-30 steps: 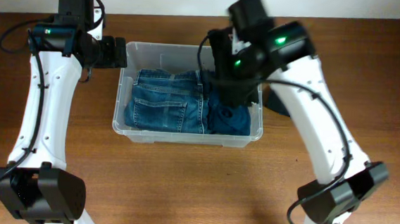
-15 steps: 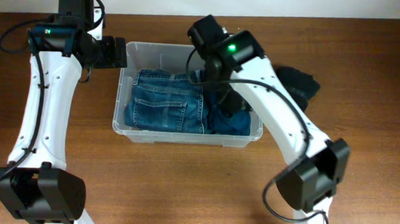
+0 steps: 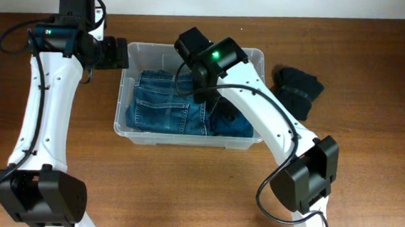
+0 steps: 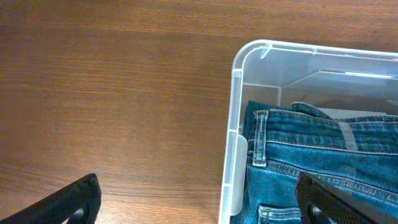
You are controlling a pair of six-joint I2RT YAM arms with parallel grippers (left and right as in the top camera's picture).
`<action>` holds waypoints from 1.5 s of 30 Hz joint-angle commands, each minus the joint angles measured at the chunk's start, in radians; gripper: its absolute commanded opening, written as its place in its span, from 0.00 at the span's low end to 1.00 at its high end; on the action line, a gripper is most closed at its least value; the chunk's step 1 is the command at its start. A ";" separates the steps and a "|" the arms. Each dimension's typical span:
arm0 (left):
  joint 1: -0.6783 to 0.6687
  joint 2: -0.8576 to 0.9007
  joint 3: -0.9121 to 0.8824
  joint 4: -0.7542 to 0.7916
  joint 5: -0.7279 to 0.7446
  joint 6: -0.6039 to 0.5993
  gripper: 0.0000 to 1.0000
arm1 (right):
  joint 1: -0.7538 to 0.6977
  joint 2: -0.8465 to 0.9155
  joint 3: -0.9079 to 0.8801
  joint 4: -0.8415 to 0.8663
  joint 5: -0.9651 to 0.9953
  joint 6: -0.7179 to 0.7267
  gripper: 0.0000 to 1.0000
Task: Pack container
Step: 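Carry the black garment with the right gripper into the box's right side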
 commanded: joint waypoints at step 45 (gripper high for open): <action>0.035 0.007 -0.001 0.003 -0.011 0.020 0.99 | -0.433 -0.072 0.185 -0.072 -0.154 -0.251 0.86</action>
